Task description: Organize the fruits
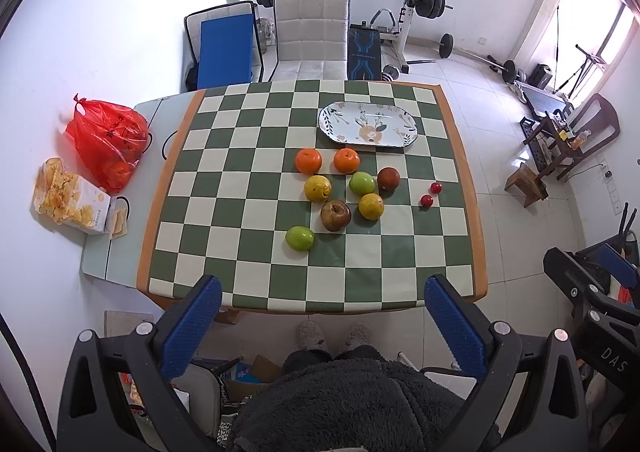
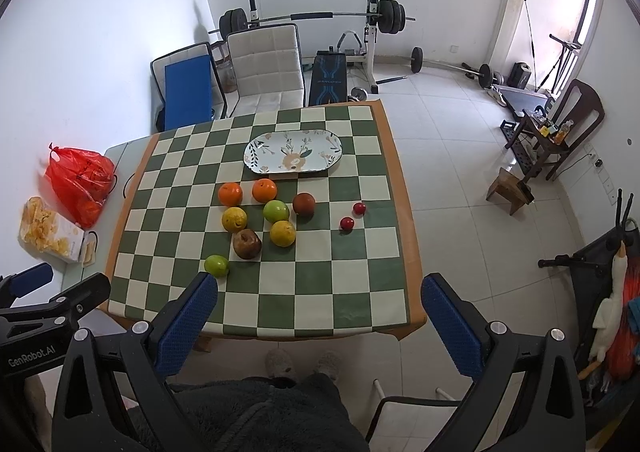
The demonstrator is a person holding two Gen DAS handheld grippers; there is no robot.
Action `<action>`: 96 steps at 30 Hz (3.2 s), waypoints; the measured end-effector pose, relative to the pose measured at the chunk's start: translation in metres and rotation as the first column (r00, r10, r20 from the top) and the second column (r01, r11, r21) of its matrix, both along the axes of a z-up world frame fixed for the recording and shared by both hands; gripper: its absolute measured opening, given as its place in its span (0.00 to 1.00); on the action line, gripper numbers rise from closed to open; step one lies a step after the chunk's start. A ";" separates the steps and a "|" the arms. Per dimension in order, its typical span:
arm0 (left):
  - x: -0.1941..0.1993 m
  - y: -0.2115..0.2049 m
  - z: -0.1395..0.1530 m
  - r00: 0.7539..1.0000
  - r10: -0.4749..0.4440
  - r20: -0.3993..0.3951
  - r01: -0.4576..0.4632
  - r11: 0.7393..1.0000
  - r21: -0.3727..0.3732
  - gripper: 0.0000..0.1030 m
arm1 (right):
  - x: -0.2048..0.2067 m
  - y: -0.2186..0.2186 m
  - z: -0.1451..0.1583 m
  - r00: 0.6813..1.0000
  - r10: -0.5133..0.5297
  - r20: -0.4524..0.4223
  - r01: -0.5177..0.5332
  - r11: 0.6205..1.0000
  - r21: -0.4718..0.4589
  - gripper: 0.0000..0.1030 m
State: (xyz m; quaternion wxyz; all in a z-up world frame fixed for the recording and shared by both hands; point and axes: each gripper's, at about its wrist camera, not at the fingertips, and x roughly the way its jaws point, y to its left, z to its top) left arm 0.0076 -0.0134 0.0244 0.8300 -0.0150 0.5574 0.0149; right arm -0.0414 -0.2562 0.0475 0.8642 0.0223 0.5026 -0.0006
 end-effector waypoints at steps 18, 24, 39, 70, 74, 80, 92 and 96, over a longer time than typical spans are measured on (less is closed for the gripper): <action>-0.001 -0.001 0.001 1.000 -0.002 0.004 0.002 1.000 -0.003 1.00 | 0.006 -0.005 0.013 1.000 0.000 0.004 0.000 1.000 -0.001 1.00; 0.000 -0.002 0.004 1.000 0.000 0.008 0.000 1.000 -0.004 1.00 | 0.006 -0.006 0.015 1.000 0.000 0.004 0.000 1.000 0.001 1.00; 0.074 0.014 -0.044 0.974 0.154 0.165 -0.192 0.950 0.246 1.00 | 0.062 -0.019 -0.044 0.999 -0.037 -0.002 0.037 0.993 0.110 1.00; 0.301 0.012 -0.364 0.807 -0.154 -0.571 0.083 0.985 -0.149 0.88 | 0.260 0.042 -0.382 0.852 -0.111 -0.512 0.264 0.935 0.237 0.88; 0.304 0.005 -0.379 0.796 -0.178 -0.579 0.111 0.983 -0.149 0.88 | 0.261 0.040 -0.392 0.839 -0.114 -0.532 0.289 0.922 0.259 0.88; 0.305 -0.003 -0.392 0.798 -0.198 -0.569 0.148 0.980 -0.133 0.59 | 0.270 0.045 -0.404 0.826 -0.108 -0.553 0.309 0.907 0.285 0.88; 0.293 -0.002 -0.390 0.831 -0.200 -0.519 0.155 0.979 -0.129 0.58 | 0.283 0.070 -0.444 0.781 -0.100 -0.616 0.337 0.898 0.282 0.59; 0.289 0.008 -0.385 0.832 -0.204 -0.516 0.143 0.977 -0.156 0.58 | 0.280 0.075 -0.439 0.790 -0.111 -0.603 0.325 0.910 0.258 0.59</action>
